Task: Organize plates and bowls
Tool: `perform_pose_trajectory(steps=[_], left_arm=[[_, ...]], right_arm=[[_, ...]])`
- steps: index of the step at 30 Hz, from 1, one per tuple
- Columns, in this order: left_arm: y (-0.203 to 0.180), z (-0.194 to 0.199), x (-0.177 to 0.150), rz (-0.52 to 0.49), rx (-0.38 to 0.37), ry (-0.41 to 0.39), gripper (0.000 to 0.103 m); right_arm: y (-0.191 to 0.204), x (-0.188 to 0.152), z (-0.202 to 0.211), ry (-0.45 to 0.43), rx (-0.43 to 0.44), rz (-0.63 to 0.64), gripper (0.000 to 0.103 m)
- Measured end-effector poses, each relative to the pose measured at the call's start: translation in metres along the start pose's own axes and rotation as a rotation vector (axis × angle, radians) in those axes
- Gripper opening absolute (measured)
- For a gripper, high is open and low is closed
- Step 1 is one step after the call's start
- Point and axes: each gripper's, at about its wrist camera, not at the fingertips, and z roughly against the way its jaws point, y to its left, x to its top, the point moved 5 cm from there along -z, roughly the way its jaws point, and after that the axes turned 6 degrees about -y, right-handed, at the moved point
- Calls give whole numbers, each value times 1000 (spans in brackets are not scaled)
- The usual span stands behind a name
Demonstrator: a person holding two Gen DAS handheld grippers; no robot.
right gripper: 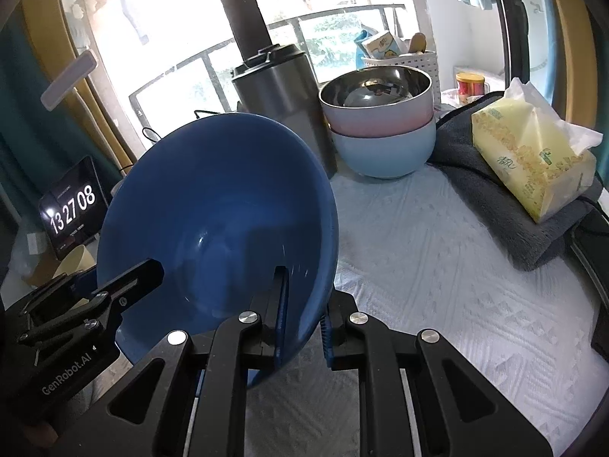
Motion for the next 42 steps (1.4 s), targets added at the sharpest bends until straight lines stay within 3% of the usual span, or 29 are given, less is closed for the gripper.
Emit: perform_pose_trajectory(steps=[42], left_arm=[[61, 83, -57, 86, 44, 9, 42]], right_arm=[[75, -55, 39, 60, 38, 40, 18]])
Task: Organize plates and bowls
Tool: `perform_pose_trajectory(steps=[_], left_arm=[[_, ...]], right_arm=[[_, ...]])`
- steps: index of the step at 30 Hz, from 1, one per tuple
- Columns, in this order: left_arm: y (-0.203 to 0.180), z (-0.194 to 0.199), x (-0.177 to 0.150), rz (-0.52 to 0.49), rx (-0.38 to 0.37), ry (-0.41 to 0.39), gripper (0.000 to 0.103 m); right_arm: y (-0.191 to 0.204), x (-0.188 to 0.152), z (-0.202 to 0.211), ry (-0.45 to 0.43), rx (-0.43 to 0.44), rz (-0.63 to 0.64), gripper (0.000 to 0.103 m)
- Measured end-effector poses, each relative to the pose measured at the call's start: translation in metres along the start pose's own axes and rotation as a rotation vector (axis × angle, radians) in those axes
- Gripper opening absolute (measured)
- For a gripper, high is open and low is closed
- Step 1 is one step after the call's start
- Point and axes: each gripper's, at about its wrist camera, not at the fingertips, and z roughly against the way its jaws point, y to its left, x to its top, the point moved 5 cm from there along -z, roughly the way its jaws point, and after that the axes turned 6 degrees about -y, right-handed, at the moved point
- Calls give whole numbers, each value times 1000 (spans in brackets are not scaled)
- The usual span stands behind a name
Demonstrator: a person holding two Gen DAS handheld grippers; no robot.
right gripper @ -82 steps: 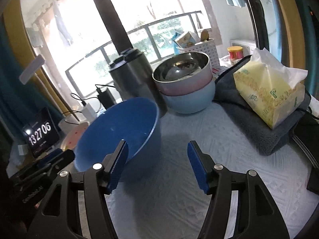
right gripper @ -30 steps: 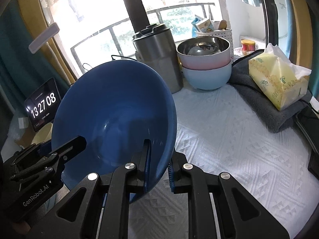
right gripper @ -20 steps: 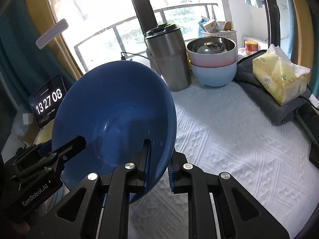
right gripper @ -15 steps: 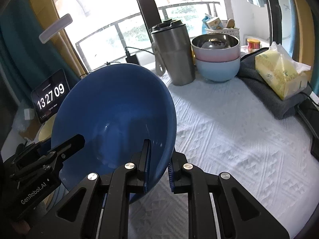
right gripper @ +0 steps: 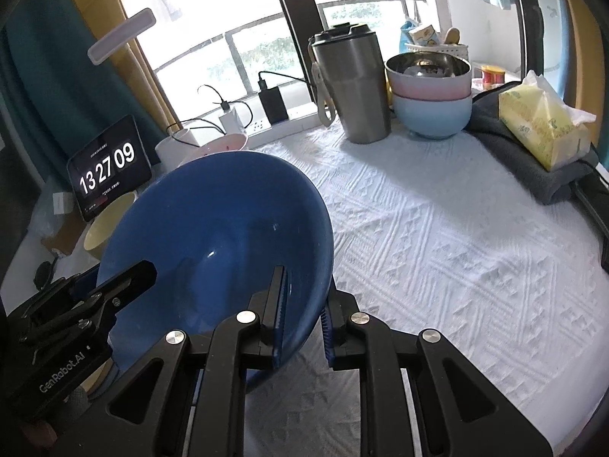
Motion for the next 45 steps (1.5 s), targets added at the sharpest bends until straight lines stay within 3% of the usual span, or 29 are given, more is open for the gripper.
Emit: perform_pose_trajectory(steps=[18, 27, 45], left_arm=[[22, 13, -6, 13, 27, -8, 43], [35, 25, -3, 38, 24, -35, 43], [74, 55, 6, 87, 49, -108, 43]], right_arm=[[17, -4, 3, 5, -34, 21, 18], [18, 7, 13, -20, -60, 6, 38], [55, 26, 37, -87, -51, 75, 39]])
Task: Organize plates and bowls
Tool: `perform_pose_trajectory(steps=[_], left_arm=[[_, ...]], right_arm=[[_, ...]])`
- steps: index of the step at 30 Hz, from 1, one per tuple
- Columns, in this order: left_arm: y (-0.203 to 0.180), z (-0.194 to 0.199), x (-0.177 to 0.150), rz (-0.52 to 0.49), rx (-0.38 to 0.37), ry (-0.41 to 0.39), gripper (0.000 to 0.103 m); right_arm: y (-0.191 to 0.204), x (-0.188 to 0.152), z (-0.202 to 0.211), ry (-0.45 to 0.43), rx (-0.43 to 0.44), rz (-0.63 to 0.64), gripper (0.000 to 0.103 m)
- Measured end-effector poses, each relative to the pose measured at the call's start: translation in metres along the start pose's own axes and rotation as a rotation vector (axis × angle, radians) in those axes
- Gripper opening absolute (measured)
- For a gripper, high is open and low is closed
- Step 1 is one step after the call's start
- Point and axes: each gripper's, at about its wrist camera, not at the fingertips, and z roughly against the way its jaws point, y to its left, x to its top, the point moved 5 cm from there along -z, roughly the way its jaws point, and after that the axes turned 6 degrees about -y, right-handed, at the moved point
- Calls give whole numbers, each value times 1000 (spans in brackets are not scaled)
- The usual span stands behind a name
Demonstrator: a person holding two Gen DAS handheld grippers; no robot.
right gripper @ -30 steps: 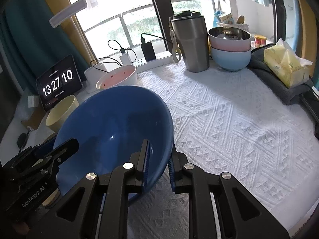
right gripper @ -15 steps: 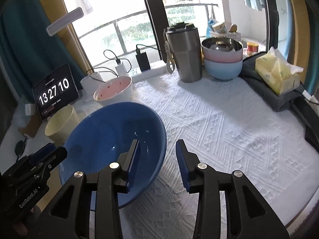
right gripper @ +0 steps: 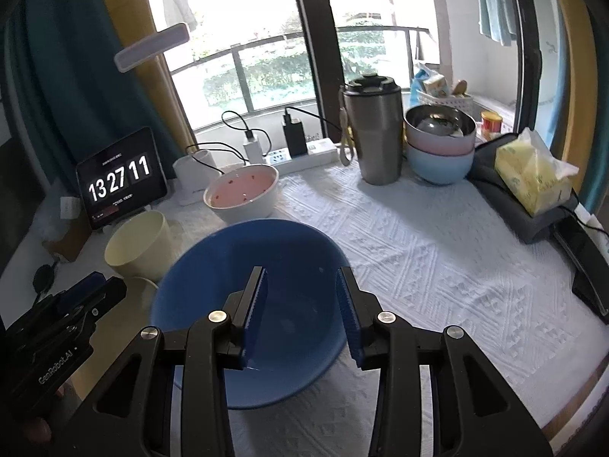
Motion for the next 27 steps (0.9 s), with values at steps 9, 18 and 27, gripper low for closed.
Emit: perform_pose_trajectory(steps=[9, 18, 27], left_arm=[[31, 9, 10, 20, 34, -32, 43], [66, 4, 17, 32, 75, -34, 43], [102, -6, 21, 43, 91, -22, 43]], right_arm=[[32, 10, -7, 1, 31, 35, 39], [69, 23, -24, 6, 78, 64, 39], [104, 30, -43, 18, 104, 95, 39]])
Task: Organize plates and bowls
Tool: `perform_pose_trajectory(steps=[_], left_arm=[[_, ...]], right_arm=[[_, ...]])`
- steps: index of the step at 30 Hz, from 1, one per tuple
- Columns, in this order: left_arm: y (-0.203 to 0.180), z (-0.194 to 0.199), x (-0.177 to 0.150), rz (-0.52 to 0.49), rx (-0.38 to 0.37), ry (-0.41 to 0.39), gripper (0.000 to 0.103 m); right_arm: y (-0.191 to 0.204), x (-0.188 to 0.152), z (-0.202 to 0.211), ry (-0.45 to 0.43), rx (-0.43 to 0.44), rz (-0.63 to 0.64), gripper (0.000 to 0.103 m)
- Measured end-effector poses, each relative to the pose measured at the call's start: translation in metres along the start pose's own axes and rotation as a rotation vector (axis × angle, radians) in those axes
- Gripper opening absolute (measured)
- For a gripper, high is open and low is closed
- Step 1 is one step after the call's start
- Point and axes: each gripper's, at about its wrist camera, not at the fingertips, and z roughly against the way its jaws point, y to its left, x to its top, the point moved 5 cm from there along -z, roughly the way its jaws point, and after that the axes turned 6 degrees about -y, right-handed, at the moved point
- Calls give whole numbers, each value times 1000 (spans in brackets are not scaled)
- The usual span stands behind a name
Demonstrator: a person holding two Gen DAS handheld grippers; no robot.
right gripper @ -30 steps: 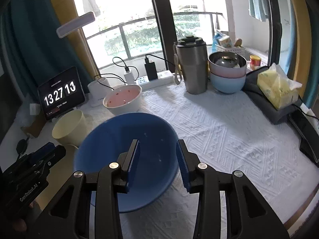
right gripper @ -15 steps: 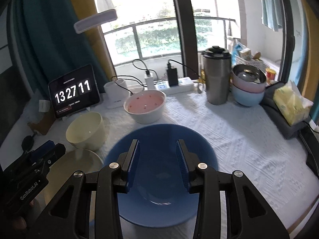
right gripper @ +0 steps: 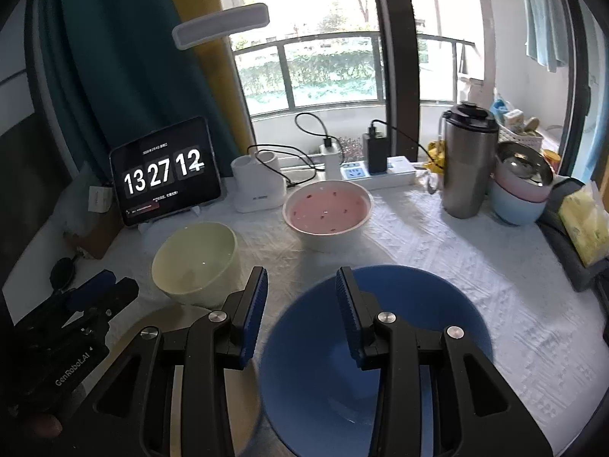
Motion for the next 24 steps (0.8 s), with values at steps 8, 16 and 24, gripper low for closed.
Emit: perform_pose_trajectory(steps=[8, 16, 24], left_arm=[[35, -17, 4, 15, 19, 18, 43], [56, -36, 4, 30, -8, 59, 45], [65, -58, 4, 50, -43, 101, 58]], right_arm=[[36, 5, -26, 23, 35, 31, 39], [61, 6, -52, 54, 55, 54, 39], [76, 0, -76, 110, 69, 52, 39]])
